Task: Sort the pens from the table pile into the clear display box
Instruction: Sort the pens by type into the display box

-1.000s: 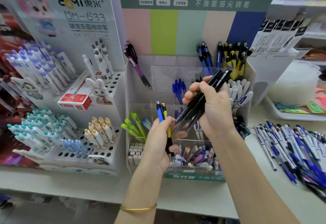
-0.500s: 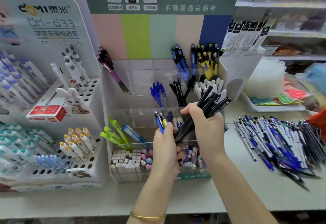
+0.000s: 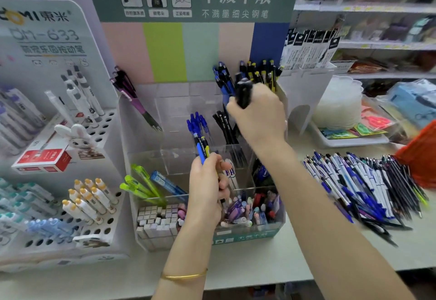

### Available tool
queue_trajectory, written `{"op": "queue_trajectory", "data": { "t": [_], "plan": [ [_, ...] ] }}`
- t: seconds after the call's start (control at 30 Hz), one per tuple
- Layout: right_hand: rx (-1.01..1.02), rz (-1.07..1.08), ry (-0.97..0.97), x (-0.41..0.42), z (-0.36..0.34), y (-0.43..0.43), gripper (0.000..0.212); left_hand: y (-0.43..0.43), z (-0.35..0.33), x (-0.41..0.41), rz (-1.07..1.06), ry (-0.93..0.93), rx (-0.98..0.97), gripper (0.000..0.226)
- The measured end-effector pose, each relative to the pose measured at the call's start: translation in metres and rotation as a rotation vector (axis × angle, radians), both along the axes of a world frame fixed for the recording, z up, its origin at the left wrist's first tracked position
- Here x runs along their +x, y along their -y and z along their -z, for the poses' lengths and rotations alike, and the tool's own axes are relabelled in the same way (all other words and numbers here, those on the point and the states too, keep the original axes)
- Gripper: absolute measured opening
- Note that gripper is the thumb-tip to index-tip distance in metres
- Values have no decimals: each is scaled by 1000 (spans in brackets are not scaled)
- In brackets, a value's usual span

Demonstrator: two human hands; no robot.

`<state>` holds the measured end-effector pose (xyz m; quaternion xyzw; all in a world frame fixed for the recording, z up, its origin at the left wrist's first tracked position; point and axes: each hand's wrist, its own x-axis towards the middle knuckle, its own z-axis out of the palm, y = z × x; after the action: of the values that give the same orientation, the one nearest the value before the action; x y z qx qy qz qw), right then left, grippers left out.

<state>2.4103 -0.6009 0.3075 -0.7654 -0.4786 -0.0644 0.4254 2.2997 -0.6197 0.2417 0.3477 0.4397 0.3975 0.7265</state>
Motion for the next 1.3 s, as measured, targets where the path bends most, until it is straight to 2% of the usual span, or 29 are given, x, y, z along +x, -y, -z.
{"op": "queue_trajectory", "data": {
  "t": [0.07,0.13,0.43,0.5,0.63,0.77,0.9,1.07,1.3],
  "plan": [
    [-130,29,155,-8,8,-5,19,-3,-2,-1,-15,15,-5,8],
    [-227,71,220,-12,14,-8,26,-6,-1,-4,-31,18,-6,8],
    [-395,139,171,-16,21,-15,28,-14,-2,-11,-57,53,-15,6],
    [-410,123,128,-16,24,-16,36,-15,-2,-12,-52,56,-18,5],
    [-275,60,60,-16,25,-7,50,-19,-3,-15,-25,78,-16,4],
    [-63,3,198,-20,39,1,49,-21,-3,-17,-10,87,-2,5],
    [67,87,323,-19,64,-2,49,-23,-3,-17,-1,77,13,6],
    [44,128,424,-19,81,-3,59,-25,-4,-19,13,80,30,7],
    [11,94,336,-16,73,-10,51,-27,-4,-25,80,172,43,14]
  ]
}}
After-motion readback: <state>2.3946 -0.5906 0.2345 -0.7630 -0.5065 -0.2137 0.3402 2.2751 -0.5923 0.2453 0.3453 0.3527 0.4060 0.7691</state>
